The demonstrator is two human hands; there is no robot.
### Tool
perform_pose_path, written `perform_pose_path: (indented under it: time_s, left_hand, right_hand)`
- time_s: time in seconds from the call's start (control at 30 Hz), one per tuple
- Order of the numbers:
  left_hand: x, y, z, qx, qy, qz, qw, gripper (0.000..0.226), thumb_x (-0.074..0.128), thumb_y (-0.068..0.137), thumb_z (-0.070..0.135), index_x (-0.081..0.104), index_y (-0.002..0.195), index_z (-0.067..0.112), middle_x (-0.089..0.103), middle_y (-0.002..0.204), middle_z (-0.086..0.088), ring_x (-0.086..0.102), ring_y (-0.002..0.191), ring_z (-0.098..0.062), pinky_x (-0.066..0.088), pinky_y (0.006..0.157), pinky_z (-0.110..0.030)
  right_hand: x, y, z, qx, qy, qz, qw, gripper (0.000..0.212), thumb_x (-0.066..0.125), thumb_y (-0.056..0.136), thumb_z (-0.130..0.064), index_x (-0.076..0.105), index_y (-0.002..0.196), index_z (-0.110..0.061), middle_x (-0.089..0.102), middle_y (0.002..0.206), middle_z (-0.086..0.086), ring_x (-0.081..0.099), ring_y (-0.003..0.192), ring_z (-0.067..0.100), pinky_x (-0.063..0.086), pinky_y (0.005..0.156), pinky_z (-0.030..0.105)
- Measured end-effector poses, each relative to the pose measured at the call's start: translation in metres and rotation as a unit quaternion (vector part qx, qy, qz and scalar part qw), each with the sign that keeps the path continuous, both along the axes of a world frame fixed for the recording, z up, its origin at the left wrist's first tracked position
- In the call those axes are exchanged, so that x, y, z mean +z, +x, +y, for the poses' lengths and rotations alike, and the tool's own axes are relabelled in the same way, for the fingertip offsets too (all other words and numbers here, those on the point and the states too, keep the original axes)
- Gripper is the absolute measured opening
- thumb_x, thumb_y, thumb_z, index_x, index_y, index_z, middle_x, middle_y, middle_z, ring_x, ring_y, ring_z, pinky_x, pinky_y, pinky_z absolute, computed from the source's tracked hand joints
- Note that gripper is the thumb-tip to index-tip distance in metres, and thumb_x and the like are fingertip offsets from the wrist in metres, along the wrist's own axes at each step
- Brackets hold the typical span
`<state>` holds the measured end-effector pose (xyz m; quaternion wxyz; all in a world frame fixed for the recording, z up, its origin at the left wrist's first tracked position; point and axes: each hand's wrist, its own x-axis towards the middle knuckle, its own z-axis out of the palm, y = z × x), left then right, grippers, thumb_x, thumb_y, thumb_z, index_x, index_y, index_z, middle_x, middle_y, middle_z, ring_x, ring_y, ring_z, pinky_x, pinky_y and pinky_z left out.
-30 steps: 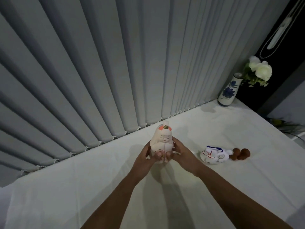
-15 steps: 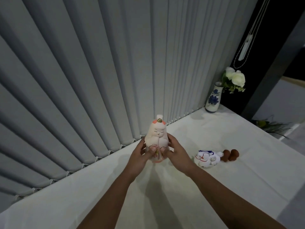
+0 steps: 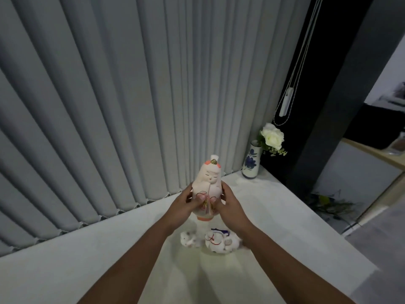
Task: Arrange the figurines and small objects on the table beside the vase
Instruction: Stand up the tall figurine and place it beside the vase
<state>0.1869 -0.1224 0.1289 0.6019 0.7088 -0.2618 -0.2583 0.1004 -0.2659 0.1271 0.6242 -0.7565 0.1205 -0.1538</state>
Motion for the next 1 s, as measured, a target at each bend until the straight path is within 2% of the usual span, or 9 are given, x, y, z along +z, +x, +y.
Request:
perform_pose_path:
  time_s: [0.07, 0.2, 0.33, 0.5, 0.6, 0.77, 0.83, 0.93, 1.0]
  left_hand:
    - [0.000, -0.007, -0.034, 0.004, -0.002, -0.010, 1.000, 0.042, 0.057, 0.094, 0.031, 0.046, 0.133, 0.037, 0.065, 0.124, 0.010, 0.061, 0.113, -0.004, 0.050, 0.086, -0.018]
    - [-0.004, -0.018, -0.088, 0.025, -0.004, -0.013, 1.000, 0.043, 0.056, 0.094, 0.027, 0.045, 0.135, 0.035, 0.064, 0.123, 0.013, 0.061, 0.110, 0.003, 0.050, 0.080, -0.009]
    - [-0.011, -0.018, -0.122, 0.042, -0.003, -0.011, 0.999, 0.042, 0.058, 0.093, 0.028, 0.047, 0.134, 0.032, 0.065, 0.125, 0.008, 0.060, 0.113, -0.004, 0.047, 0.090, -0.020]
    - [-0.017, -0.001, -0.150, 0.055, 0.022, -0.016, 0.998, 0.048, 0.061, 0.086, 0.044, 0.047, 0.132, 0.040, 0.065, 0.123, 0.011, 0.060, 0.113, -0.011, 0.048, 0.094, -0.027]
    - [-0.022, 0.016, -0.163, 0.064, 0.038, -0.019, 0.997, 0.043, 0.061, 0.088, 0.041, 0.050, 0.129, 0.039, 0.068, 0.117, 0.010, 0.064, 0.107, -0.015, 0.048, 0.085, -0.024]
    - [-0.036, 0.048, -0.183, 0.062, 0.071, -0.016, 0.995, 0.037, 0.062, 0.087, 0.042, 0.055, 0.123, 0.039, 0.070, 0.115, 0.009, 0.065, 0.105, -0.015, 0.049, 0.094, -0.031]
    - [-0.039, 0.061, -0.192, 0.064, 0.072, -0.008, 0.995, 0.035, 0.063, 0.088, 0.036, 0.056, 0.123, 0.036, 0.070, 0.115, 0.007, 0.065, 0.106, -0.014, 0.049, 0.092, -0.028]
    - [-0.047, 0.083, -0.208, 0.063, 0.084, -0.001, 0.994, 0.037, 0.064, 0.087, 0.035, 0.056, 0.123, 0.034, 0.069, 0.118, 0.008, 0.063, 0.108, -0.010, 0.047, 0.092, -0.028]
    - [-0.056, 0.098, -0.218, 0.062, 0.093, 0.006, 0.994, 0.042, 0.065, 0.081, 0.041, 0.055, 0.122, 0.037, 0.069, 0.118, 0.010, 0.062, 0.110, -0.010, 0.047, 0.099, -0.034]
  right_hand:
    - [0.002, -0.004, -0.033, 0.006, -0.002, 0.002, 1.000, 0.046, 0.055, 0.090, -0.003, 0.042, 0.131, -0.020, 0.058, 0.114, -0.018, 0.059, 0.095, -0.014, 0.048, 0.074, 0.007]
    - [-0.004, -0.007, -0.088, 0.016, -0.003, 0.028, 0.999, 0.051, 0.048, 0.090, 0.005, 0.039, 0.133, -0.021, 0.056, 0.116, -0.014, 0.055, 0.093, -0.022, 0.047, 0.073, 0.003]
    - [-0.007, -0.005, -0.123, 0.034, -0.016, 0.039, 0.999, 0.051, 0.047, 0.091, 0.007, 0.039, 0.134, -0.020, 0.058, 0.119, -0.012, 0.058, 0.100, -0.014, 0.052, 0.085, 0.014]
    - [-0.011, 0.013, -0.156, 0.046, -0.018, 0.051, 0.997, 0.051, 0.048, 0.092, 0.004, 0.038, 0.137, -0.019, 0.057, 0.121, -0.007, 0.058, 0.103, -0.007, 0.048, 0.073, 0.004]
    - [-0.017, 0.030, -0.168, 0.047, -0.029, 0.060, 0.997, 0.050, 0.049, 0.091, 0.002, 0.039, 0.135, -0.021, 0.058, 0.124, -0.004, 0.056, 0.104, -0.008, 0.048, 0.076, 0.006]
    - [-0.026, 0.062, -0.190, 0.050, -0.028, 0.085, 0.995, 0.057, 0.047, 0.088, 0.007, 0.040, 0.129, -0.032, 0.059, 0.118, -0.013, 0.058, 0.101, -0.011, 0.050, 0.078, 0.010]
    - [-0.030, 0.076, -0.198, 0.051, -0.027, 0.090, 0.994, 0.058, 0.048, 0.087, 0.007, 0.039, 0.129, -0.033, 0.058, 0.119, -0.012, 0.059, 0.105, -0.005, 0.051, 0.083, 0.015]
    - [-0.042, 0.098, -0.211, 0.050, -0.025, 0.079, 0.995, 0.061, 0.049, 0.083, 0.008, 0.043, 0.129, -0.031, 0.058, 0.126, -0.004, 0.058, 0.115, 0.010, 0.050, 0.100, 0.039]
    - [-0.054, 0.111, -0.220, 0.045, -0.011, 0.076, 0.996, 0.064, 0.049, 0.082, 0.009, 0.043, 0.130, -0.033, 0.057, 0.129, 0.000, 0.057, 0.119, 0.016, 0.048, 0.103, 0.048]
